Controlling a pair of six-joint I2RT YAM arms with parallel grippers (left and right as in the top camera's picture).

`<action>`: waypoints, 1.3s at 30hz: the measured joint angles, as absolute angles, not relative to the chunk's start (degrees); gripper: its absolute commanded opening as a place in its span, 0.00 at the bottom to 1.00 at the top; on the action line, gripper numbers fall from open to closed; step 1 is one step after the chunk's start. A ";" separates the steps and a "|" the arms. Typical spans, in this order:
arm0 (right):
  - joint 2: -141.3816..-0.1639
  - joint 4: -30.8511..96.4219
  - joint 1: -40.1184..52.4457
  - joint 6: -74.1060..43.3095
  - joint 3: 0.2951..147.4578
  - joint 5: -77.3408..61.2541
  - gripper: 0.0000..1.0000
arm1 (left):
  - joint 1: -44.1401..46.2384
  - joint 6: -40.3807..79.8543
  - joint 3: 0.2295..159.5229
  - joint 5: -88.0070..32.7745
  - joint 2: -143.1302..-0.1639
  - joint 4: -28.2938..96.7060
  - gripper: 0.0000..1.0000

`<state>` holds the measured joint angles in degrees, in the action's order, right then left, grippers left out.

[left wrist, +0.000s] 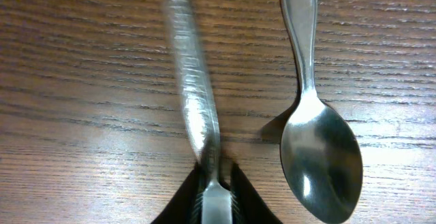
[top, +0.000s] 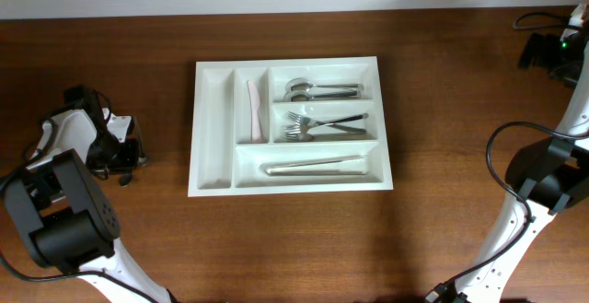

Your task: Pack container

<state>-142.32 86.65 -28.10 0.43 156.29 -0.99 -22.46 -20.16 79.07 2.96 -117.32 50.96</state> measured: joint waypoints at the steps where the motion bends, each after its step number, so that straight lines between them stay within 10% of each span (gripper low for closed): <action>1: -142.32 86.65 -28.10 0.45 156.29 -0.99 0.99 | -22.46 -20.16 79.07 2.96 -117.32 50.94 0.15; 39: -142.32 86.65 -28.10 0.45 156.29 -0.99 0.99 | -22.46 -19.29 85.38 2.98 -117.34 54.00 0.07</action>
<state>-142.32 86.65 -28.10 0.45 156.29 -0.99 -22.46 -19.29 85.38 2.98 -117.34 54.00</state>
